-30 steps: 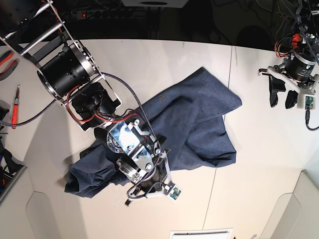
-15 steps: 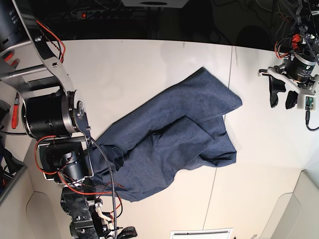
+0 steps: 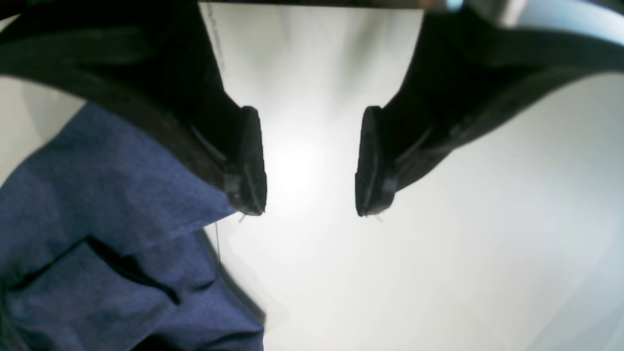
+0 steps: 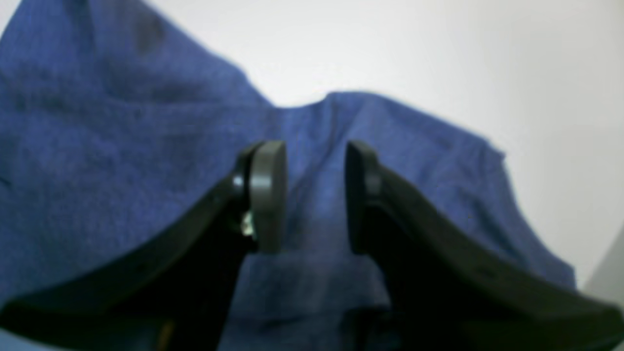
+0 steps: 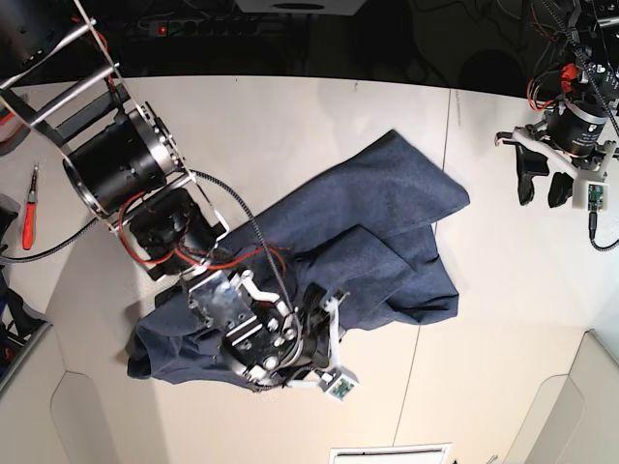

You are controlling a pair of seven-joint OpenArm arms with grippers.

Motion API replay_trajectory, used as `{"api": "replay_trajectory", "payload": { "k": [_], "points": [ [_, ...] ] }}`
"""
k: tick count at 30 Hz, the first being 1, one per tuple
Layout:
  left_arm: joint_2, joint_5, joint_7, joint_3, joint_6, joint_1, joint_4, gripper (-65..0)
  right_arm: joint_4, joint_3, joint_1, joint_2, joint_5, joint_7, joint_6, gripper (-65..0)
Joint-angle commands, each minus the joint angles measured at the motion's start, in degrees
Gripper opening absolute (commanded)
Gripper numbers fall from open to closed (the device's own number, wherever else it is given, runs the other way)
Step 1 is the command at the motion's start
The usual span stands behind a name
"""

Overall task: Layout the t-shirt on the table in an organized manner, then fold the t-shirt properly
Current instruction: 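Drag the shirt fabric with the right gripper to flatten it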

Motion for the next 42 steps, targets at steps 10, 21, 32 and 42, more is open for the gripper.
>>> {"api": "replay_trajectory", "payload": {
  "k": [10, 21, 32, 42],
  "points": [
    [-0.6, -0.5, -1.0, -0.3, 0.0, -0.1, 1.0, -32.0, 0.8, -0.5, -4.3, -0.5, -7.1, 2.7, -10.2, -44.6],
    [-0.6, -0.5, -1.0, -0.3, 0.0, -0.1, 1.0, -32.0, 0.8, 3.2, -5.6, -0.9, -7.0, 2.5, -14.4, -44.6],
    [-0.6, -0.5, -1.2, -0.3, 0.0, -0.1, 1.0, -32.0, 0.8, 3.4, -7.9, -1.0, -7.7, 6.8, -14.4, -65.0],
    [-0.6, -0.5, -2.1, -0.3, 0.0, -0.1, 1.0, -32.0, 0.9, 3.4, -1.6, -3.5, -13.3, 15.0, -17.5, -65.0]
  ]
}}
